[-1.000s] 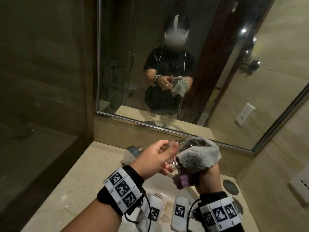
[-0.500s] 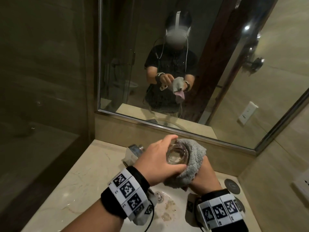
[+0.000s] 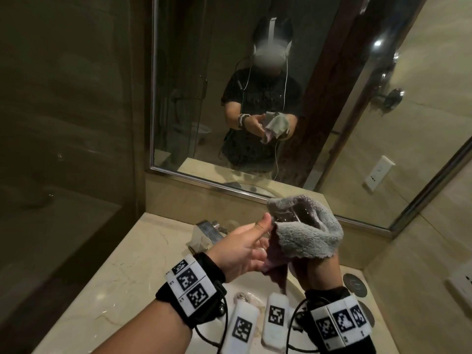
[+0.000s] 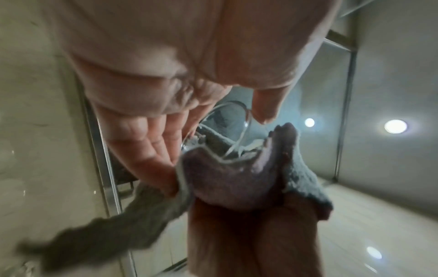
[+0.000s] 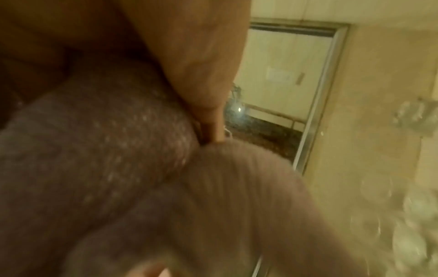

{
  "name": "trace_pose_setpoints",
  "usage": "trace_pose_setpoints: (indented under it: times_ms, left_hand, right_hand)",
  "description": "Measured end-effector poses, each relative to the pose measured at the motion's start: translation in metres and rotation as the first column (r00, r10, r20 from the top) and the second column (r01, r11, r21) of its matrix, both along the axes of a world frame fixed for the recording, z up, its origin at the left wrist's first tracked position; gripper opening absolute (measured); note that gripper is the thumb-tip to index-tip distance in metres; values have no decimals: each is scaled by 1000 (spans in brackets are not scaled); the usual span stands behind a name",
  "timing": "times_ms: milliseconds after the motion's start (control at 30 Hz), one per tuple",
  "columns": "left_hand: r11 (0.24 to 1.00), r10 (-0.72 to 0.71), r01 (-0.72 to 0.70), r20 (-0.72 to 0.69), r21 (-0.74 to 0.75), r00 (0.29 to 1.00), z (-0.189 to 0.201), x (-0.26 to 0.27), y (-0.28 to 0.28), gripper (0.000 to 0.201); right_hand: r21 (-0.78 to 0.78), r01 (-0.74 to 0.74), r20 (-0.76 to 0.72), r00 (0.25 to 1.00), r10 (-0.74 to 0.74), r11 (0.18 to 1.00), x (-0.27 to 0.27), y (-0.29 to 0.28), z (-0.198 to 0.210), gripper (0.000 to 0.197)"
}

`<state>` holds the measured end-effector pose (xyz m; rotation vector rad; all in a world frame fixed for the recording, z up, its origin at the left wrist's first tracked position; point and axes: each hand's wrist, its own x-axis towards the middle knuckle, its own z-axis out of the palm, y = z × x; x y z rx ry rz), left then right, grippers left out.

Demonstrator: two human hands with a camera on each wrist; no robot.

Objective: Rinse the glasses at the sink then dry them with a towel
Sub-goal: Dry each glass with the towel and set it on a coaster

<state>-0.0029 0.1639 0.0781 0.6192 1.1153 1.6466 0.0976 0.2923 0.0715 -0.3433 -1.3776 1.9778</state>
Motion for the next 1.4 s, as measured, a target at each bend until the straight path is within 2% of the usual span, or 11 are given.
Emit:
trace_pose_setpoints:
  times_ms: [133,267,400,633,700,800,933,1100,1167,1333,1400]
  left_hand:
    - [996,92,-91,-277,17,956,-3,-1,-1,74]
    - [981,149,-192,-748,29,647,0,-2,-6,76]
    - [978,151,-200,-859,58,488,1,0,-7,71]
    - [989,114,-136,-291,-54,950,4,2,0,76]
    - [994,52,-66,-151,-83,987,3,1,0,85]
    - [994,112,-111,-221,17,969,3,1,-1,70]
    - [989,149,-107,-659,104,737,6,-3,-8,46]
    - [988,151,-34,-901,151,407,6,-8,-10,70]
    - [994,112,-68,-887,91,447,11,-11,-11,70]
    - [987,30,-106,-515,-118,857,20,-9,-4,89]
    - [990,54,-110,-482,-90,874,19,-9,-2,83]
  right_hand:
    - [109,-5,-14,1000,7,994,-3,-3,18,71]
    - [185,-23,141,990,-3,982,-1,-5,22,21]
    - [58,39,209,977,-51,998,1,-2,18,15]
    - [233,27,69,997,-45,972,8,-9,24,29]
    - [244,-204,173,971,165,948,9,-15,38,30]
    - [254,-3,131,991,-31,967,8,-4,28,36]
    - [220,-69,179,983,30,973,7,-2,31,20]
    - [-166,-128,262,950,169,978,10,9,18,61]
    - [-182,-124,217,963,162,975,10,10,15,63]
    - [-60,-33,92,995,38,998,10,8,11,44]
    - [27,-22,43,999,21,999,11,8,9,61]
